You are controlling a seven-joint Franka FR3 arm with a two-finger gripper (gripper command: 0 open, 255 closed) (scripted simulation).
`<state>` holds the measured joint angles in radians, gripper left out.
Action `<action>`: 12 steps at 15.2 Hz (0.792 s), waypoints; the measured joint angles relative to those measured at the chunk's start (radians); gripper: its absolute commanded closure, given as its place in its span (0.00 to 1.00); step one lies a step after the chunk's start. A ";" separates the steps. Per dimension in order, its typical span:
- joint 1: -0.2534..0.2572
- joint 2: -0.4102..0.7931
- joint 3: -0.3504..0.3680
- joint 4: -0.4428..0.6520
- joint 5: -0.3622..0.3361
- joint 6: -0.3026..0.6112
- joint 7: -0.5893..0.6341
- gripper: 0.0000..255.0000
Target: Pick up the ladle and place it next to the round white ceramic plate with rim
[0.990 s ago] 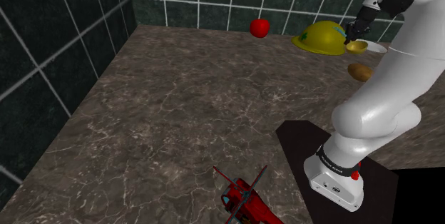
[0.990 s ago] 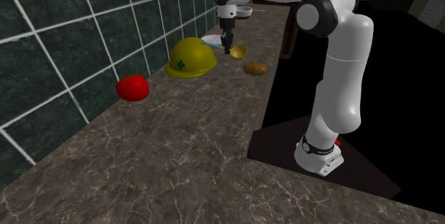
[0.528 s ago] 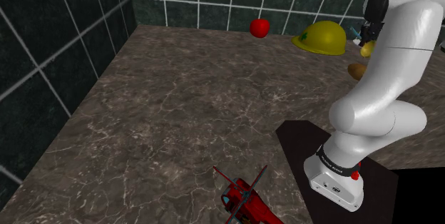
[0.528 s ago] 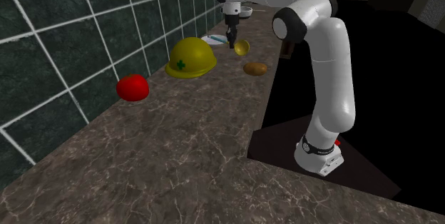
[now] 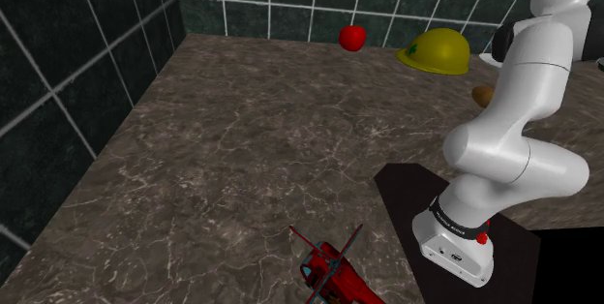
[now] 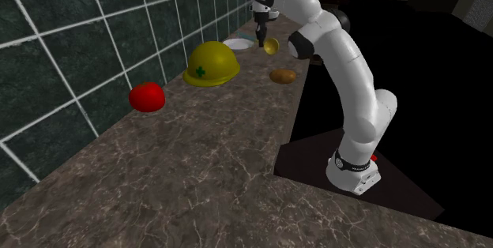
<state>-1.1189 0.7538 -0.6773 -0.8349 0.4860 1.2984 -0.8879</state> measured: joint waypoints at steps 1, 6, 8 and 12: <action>-0.066 0.065 0.022 0.130 0.023 -0.050 0.013 1.00; -0.060 0.076 0.021 0.083 0.024 -0.003 -0.009 1.00; -0.033 0.059 0.013 0.013 0.017 0.040 -0.021 1.00; 0.008 0.034 0.002 -0.098 0.008 0.113 -0.040 1.00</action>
<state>-1.1107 0.7873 -0.6748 -0.9324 0.4939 1.4118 -0.9279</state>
